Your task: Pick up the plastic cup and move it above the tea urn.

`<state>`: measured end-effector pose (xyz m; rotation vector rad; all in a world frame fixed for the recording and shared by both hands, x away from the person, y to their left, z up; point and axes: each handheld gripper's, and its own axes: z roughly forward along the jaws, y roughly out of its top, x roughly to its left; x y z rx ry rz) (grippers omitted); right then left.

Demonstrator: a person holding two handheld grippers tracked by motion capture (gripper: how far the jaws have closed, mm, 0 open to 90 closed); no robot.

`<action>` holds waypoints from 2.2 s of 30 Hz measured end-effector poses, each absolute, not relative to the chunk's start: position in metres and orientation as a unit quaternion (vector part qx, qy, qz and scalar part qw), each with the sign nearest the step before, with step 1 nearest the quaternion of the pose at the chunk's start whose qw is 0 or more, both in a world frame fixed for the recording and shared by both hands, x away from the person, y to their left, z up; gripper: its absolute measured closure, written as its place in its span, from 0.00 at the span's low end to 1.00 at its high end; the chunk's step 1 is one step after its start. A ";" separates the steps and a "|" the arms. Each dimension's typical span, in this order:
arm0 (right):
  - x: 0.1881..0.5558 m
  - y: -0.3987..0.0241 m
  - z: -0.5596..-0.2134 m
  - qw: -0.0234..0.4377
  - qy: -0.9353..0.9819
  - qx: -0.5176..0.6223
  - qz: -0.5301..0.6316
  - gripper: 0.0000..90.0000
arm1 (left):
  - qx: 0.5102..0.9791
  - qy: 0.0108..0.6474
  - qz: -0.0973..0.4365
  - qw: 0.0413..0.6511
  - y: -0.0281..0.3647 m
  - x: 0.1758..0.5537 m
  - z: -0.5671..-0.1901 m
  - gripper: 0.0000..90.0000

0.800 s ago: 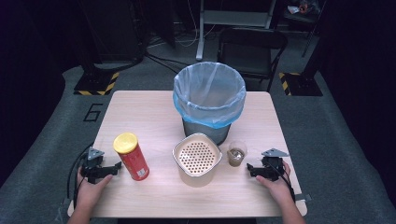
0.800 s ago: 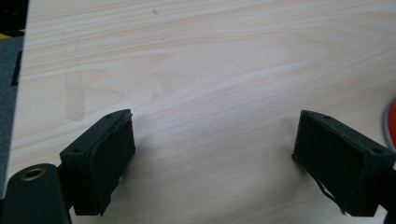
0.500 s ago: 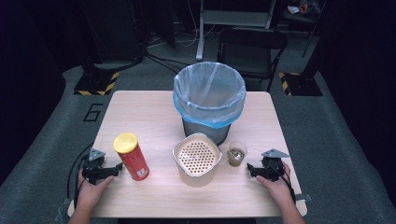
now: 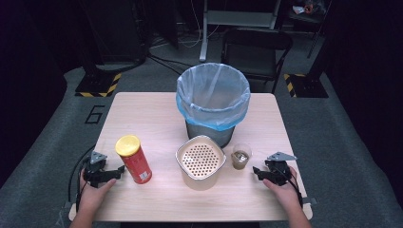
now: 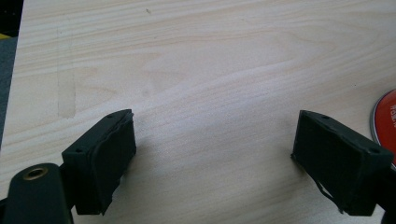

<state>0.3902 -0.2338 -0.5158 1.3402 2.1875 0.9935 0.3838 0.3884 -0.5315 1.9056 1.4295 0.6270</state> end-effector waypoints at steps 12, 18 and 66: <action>0.379 -0.204 -0.473 0.188 0.778 0.440 0.409 0.24 | 0.727 0.548 0.243 0.335 0.388 0.384 -0.532 0.14; 0.385 -0.184 -0.467 0.199 0.791 0.425 0.393 0.16 | 0.726 0.549 0.243 0.335 0.387 0.384 -0.532 0.14; 0.407 -0.183 -0.469 0.240 0.781 0.425 0.389 0.31 | 0.728 0.548 0.244 0.333 0.388 0.384 -0.532 0.14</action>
